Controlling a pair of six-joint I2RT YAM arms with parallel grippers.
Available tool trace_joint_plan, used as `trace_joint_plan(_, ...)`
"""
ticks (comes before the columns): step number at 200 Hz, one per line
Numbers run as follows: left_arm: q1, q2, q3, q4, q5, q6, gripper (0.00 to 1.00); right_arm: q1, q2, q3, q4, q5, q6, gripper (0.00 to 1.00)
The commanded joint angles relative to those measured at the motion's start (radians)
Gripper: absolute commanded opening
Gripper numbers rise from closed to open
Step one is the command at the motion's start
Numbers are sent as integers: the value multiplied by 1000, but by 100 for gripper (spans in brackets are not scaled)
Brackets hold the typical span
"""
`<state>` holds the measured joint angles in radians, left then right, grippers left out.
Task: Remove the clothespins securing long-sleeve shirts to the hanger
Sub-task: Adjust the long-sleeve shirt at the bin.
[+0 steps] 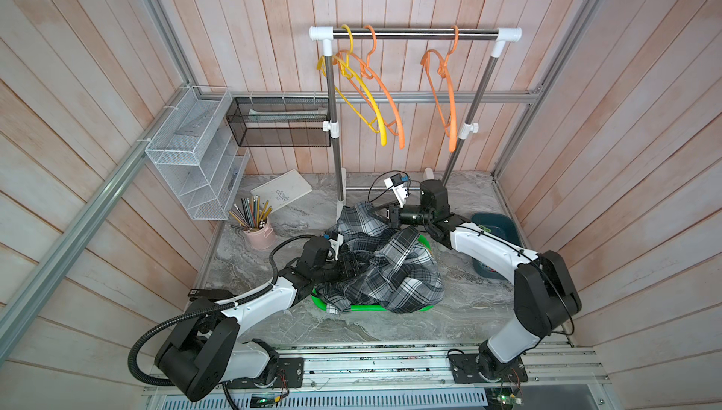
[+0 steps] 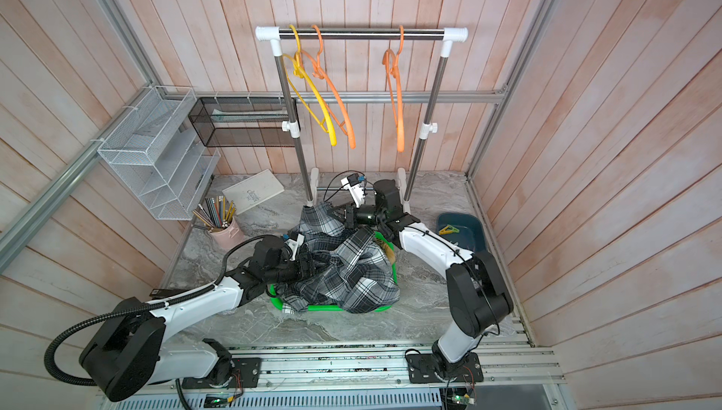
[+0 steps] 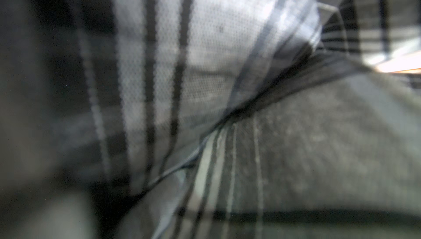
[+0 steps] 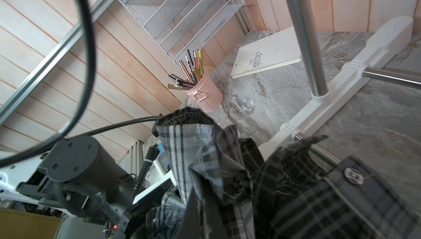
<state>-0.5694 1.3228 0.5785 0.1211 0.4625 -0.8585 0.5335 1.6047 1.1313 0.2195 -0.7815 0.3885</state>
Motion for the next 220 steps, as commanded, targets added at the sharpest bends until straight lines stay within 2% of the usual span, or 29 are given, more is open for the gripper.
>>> trace_joint_plan(1,8,24,18,-4,-28,-12,85,34,-42,-77,-100,108,-36,0)
trace_joint_plan(29,15,3,18,20,-33,-30,86,72,-54,-187,-61,231,18,0)
trace_joint_plan(64,26,-87,33,20,-75,-27,87,83,5,-289,38,353,99,0)
trace_joint_plan(105,38,-195,76,-6,-134,-2,91,86,118,-261,-6,462,99,0)
trace_joint_plan(148,51,-303,92,-7,-187,-6,94,87,165,-260,-49,559,101,0)
trace_joint_plan(181,77,-355,125,-46,-212,7,94,86,182,-254,-51,561,104,0)
trace_joint_plan(220,158,-415,153,-247,-341,71,95,84,72,-210,-88,557,64,41)
